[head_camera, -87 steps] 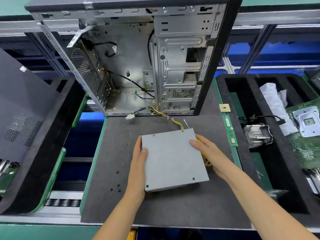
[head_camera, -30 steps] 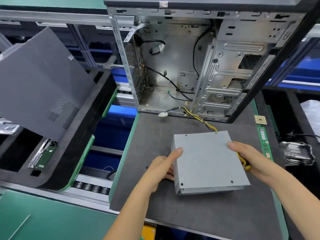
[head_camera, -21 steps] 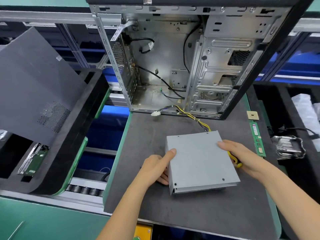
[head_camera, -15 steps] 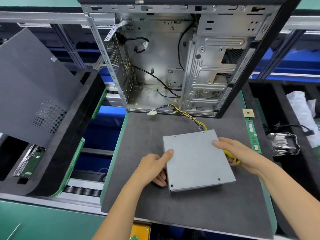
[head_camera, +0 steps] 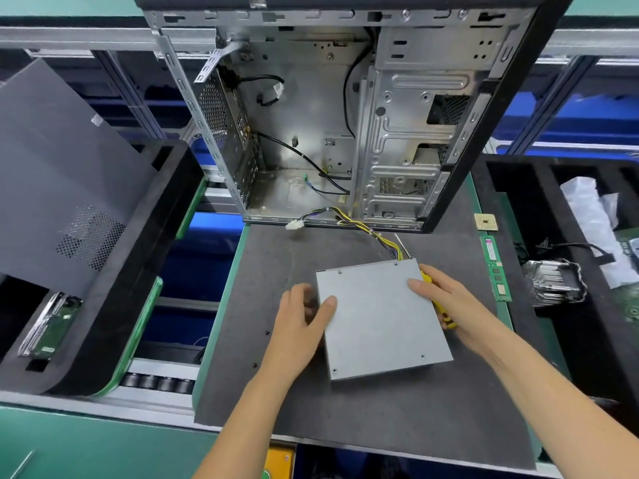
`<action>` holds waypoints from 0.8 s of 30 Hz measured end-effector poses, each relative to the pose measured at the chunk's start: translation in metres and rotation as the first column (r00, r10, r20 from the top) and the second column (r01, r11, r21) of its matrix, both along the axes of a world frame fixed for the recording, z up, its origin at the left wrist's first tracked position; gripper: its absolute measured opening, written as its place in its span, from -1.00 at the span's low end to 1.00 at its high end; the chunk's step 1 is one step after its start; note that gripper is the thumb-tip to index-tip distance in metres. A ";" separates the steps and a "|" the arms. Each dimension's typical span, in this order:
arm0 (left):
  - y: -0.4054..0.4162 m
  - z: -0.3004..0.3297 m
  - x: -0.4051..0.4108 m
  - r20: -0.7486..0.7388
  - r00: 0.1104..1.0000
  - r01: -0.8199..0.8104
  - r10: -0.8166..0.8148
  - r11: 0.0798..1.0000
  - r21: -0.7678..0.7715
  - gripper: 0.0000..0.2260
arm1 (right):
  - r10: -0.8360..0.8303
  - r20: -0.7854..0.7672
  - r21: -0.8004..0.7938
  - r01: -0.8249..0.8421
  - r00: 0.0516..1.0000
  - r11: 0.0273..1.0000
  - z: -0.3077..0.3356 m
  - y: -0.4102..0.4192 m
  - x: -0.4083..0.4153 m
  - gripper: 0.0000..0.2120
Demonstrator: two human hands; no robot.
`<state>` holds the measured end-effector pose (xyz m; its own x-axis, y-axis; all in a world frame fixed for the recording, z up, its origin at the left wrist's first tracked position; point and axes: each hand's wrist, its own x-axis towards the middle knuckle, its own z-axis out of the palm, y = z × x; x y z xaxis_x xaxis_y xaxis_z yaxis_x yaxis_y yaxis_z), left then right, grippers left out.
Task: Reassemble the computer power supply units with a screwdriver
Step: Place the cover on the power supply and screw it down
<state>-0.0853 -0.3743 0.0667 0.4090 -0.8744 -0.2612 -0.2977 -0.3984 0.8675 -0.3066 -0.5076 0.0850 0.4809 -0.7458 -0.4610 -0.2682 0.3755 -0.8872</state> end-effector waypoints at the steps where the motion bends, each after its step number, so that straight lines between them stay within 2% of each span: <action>1: 0.000 -0.001 -0.004 -0.013 1.000 0.009 -0.010 0.997 -0.075 -0.71 | -0.027 0.057 0.009 0.026 0.998 1.000 -0.001 0.003 0.002 -0.68; 4: -0.002 -0.003 -0.015 -0.147 0.989 -0.058 0.025 0.972 -0.230 -0.60 | -0.121 0.173 -0.015 0.125 0.977 0.992 -0.005 0.010 0.007 -0.71; 7: -0.006 -0.002 -0.021 -0.302 0.948 -0.191 0.104 0.942 -0.276 -0.69 | -0.216 0.201 -0.007 0.222 0.956 0.975 -0.008 0.012 0.010 -0.71; 10: -0.009 -0.003 -0.023 -0.410 0.906 -0.246 0.108 0.921 -0.301 -0.70 | -0.231 0.207 -0.004 0.237 0.951 0.972 -0.010 0.011 0.013 -0.69; 24: -0.014 -0.006 -0.019 -0.405 0.911 -0.230 0.084 0.916 -0.328 -0.72 | -0.218 0.212 -0.059 0.235 0.953 0.970 -0.019 0.004 0.015 -0.80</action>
